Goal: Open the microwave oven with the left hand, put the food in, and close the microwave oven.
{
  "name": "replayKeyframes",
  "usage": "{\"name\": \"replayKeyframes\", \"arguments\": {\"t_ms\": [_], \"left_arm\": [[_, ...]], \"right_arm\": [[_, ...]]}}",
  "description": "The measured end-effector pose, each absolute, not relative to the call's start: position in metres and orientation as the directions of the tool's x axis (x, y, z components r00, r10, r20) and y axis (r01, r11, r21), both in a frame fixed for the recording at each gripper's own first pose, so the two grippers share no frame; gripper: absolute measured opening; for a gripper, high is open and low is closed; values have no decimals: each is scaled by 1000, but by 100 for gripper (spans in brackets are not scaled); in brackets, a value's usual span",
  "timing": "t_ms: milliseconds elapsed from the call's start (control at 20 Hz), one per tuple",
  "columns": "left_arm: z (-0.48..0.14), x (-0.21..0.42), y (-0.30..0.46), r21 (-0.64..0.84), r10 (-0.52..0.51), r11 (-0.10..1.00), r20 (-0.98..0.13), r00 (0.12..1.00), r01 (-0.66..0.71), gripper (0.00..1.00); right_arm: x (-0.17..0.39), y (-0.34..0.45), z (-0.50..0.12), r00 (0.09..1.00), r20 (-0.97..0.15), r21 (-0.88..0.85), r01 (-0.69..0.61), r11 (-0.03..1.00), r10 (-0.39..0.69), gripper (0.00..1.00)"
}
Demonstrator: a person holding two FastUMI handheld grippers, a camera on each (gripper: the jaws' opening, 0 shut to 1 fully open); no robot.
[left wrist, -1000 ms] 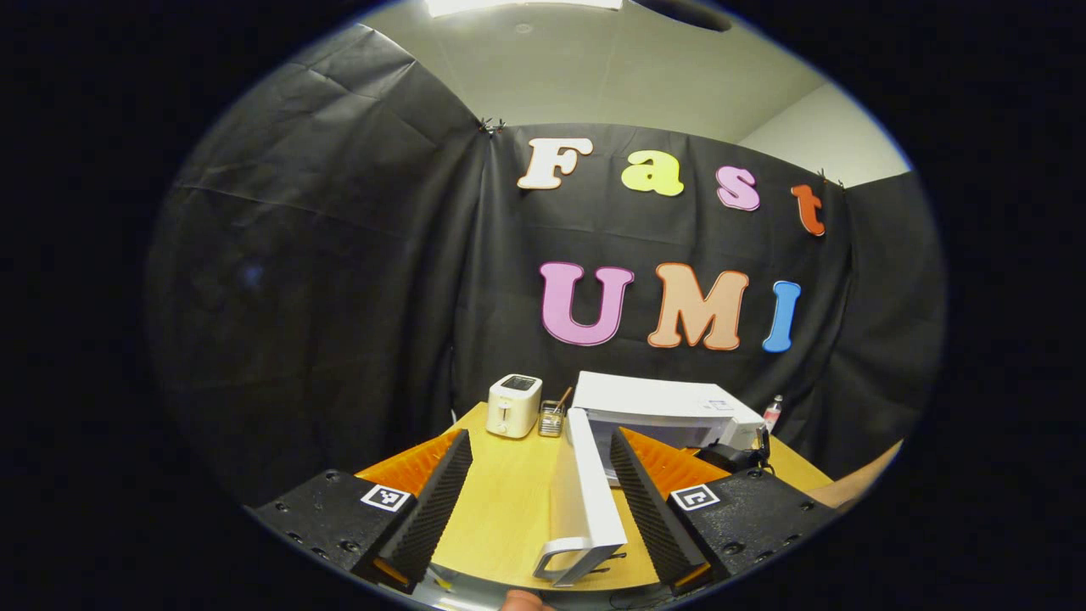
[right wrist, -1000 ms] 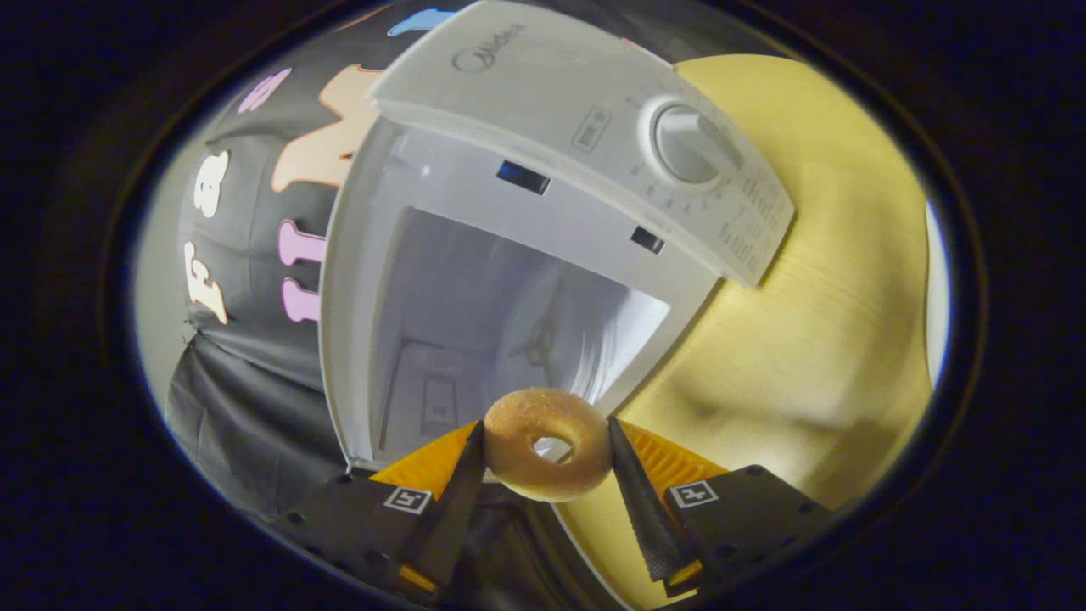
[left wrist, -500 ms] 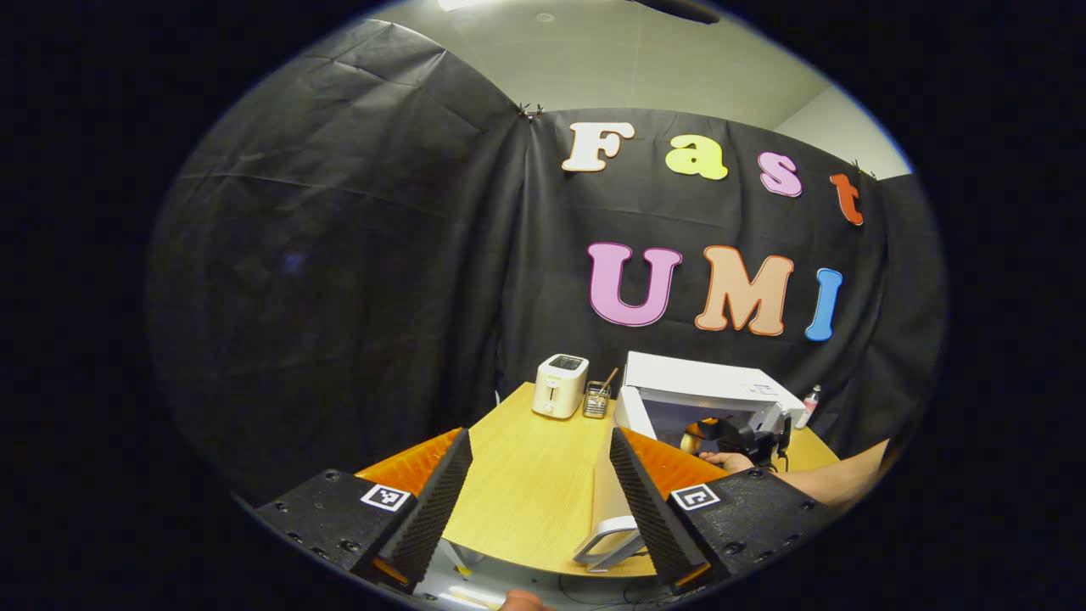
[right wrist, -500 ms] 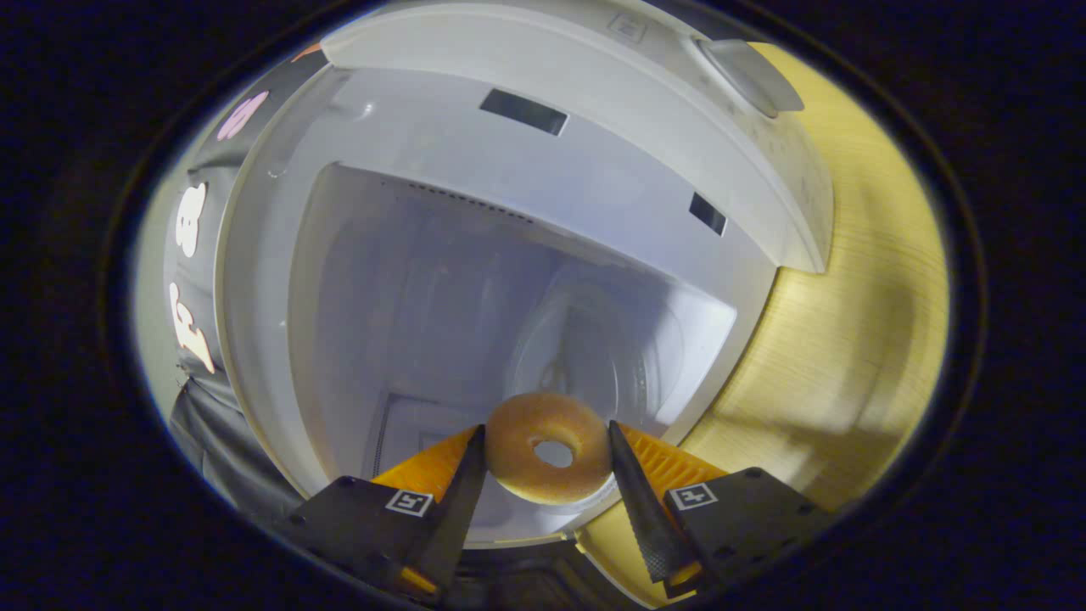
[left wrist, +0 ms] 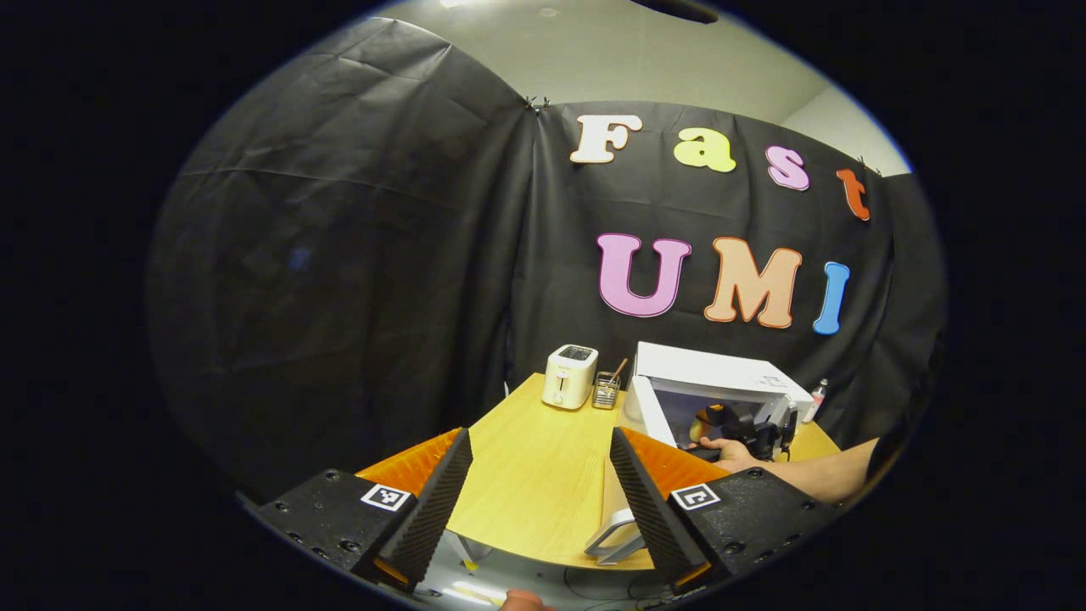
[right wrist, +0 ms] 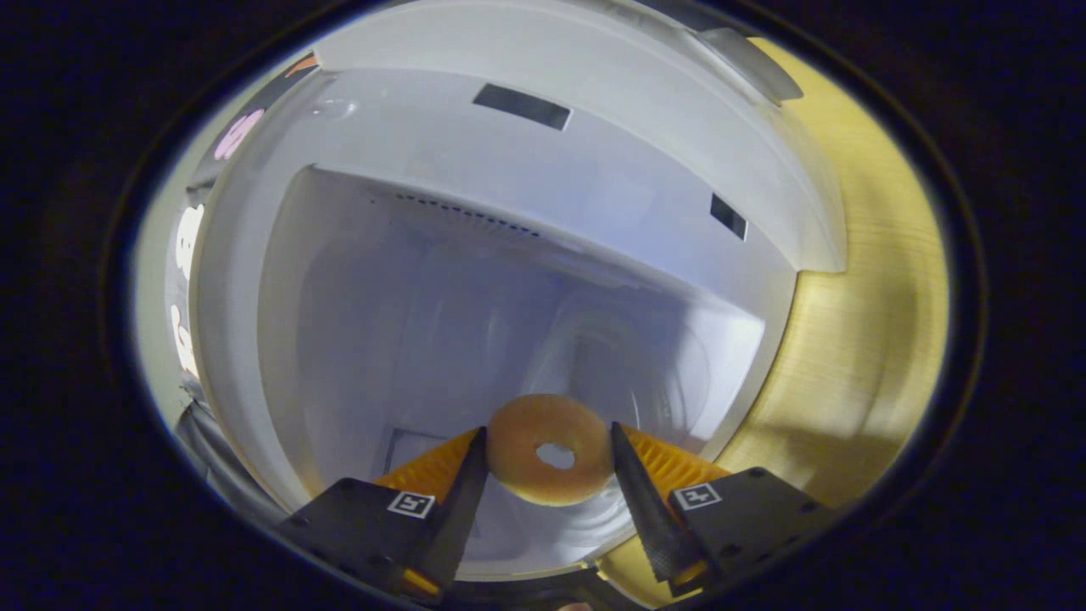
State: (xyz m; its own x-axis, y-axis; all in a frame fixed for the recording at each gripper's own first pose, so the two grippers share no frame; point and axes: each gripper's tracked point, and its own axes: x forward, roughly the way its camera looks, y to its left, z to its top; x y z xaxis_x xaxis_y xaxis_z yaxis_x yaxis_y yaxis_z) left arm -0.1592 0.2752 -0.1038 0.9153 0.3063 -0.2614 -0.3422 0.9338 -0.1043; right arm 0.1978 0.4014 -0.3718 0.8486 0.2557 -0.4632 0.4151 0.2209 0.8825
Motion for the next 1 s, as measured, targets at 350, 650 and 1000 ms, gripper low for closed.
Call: {"name": "replayKeyframes", "arguments": {"t_ms": [350,650,1000], "left_arm": [[-103,-168,277,-98,316,931,-261,912,-350,96],[-103,-175,273,-103,315,931,-262,912,-351,96],[-107,-167,262,-138,272,940,-255,928,-313,96]], "right_arm": [[190,402,-375,830,-491,866,431,254,265,89],[175,409,-368,828,-468,867,363,341,309,99],[128,400,-353,804,-438,842,211,496,402,89]]}}
